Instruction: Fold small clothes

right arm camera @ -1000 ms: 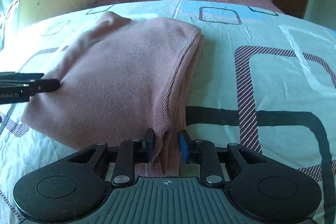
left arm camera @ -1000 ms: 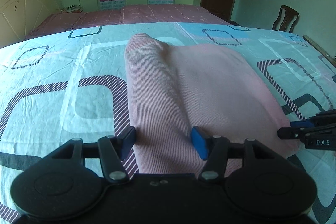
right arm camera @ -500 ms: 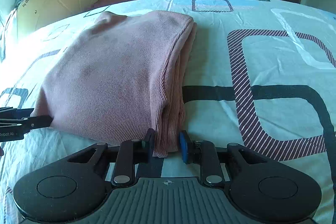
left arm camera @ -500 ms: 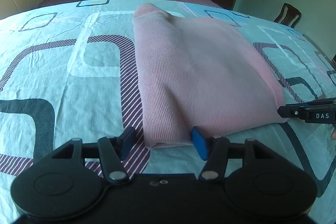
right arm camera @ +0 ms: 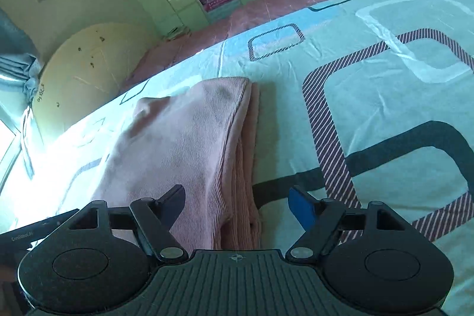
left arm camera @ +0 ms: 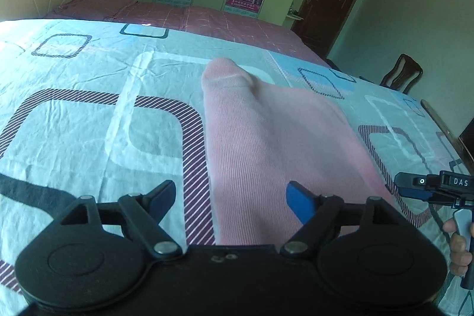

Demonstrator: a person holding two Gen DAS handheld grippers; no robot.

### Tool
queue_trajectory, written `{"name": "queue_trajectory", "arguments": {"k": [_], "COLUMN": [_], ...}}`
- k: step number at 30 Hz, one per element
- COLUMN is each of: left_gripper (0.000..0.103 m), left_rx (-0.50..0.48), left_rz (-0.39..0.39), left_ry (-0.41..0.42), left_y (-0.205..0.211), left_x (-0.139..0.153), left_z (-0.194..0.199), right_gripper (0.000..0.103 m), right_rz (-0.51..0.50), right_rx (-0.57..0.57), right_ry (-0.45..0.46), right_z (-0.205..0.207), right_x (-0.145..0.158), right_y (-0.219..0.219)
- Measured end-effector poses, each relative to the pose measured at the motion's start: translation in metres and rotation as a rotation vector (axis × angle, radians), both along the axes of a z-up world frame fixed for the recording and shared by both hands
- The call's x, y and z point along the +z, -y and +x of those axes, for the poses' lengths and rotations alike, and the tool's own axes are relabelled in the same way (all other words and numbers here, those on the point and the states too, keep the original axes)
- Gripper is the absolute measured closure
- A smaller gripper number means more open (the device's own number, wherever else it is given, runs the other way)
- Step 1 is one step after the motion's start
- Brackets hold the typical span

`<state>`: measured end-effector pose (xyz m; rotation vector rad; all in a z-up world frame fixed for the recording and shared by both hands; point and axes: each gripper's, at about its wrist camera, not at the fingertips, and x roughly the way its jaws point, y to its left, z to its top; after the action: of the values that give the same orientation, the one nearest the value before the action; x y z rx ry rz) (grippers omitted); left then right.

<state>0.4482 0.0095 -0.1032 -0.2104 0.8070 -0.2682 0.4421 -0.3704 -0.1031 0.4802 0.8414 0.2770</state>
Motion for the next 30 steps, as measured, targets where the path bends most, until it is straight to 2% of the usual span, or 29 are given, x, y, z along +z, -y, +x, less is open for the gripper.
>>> {"name": "queue_trajectory", "arguments": {"k": [2,5,10,16,20,22,23,26,30], "left_gripper": [0.023,0.023,0.023,0.023,0.023,0.023,0.023,0.022,0.023], "left_rx": [-0.017,-0.025,-0.049,-0.055,-0.054,-0.061,-0.065,-0.074,-0.073], "left_rz": [-0.022,-0.059,-0.116,-0.135,-0.123,-0.114,-0.108,-0.101,-0.093], "left_ry": [-0.018,-0.056,-0.117,-0.152,-0.158,-0.163,-0.165,-0.166,-0.161], "left_y": [0.001,0.001,0.000,0.006,0.012,0.013,0.013,0.014,0.016], "left_x": [-0.003,-0.011,-0.026,-0.041,-0.041,-0.040,-0.040,-0.040,-0.040], "left_z": [0.014,0.035,0.060,0.071,0.077,0.081,0.081,0.082,0.083], "right_gripper": [0.027,0.033,0.034,0.034,0.034,0.044,0.054,0.056,0.056], "right_rz": [0.032,0.083,0.118,0.184,0.253,0.225,0.212,0.269,0.365], "right_rx": [0.003,0.013,0.047,0.120,0.141,0.118,0.097,0.079,0.116], "right_ry": [-0.017,-0.050,-0.101,-0.111,-0.130,-0.121,-0.121,-0.140,-0.185], "right_z": [0.012,0.030,0.051,0.061,0.067,0.069,0.071,0.076,0.081], "right_x": [-0.005,-0.015,-0.034,-0.039,-0.043,-0.043,-0.043,-0.050,-0.057], "right_y": [0.003,0.005,0.007,-0.001,-0.003,0.003,0.007,0.014,0.008]}}
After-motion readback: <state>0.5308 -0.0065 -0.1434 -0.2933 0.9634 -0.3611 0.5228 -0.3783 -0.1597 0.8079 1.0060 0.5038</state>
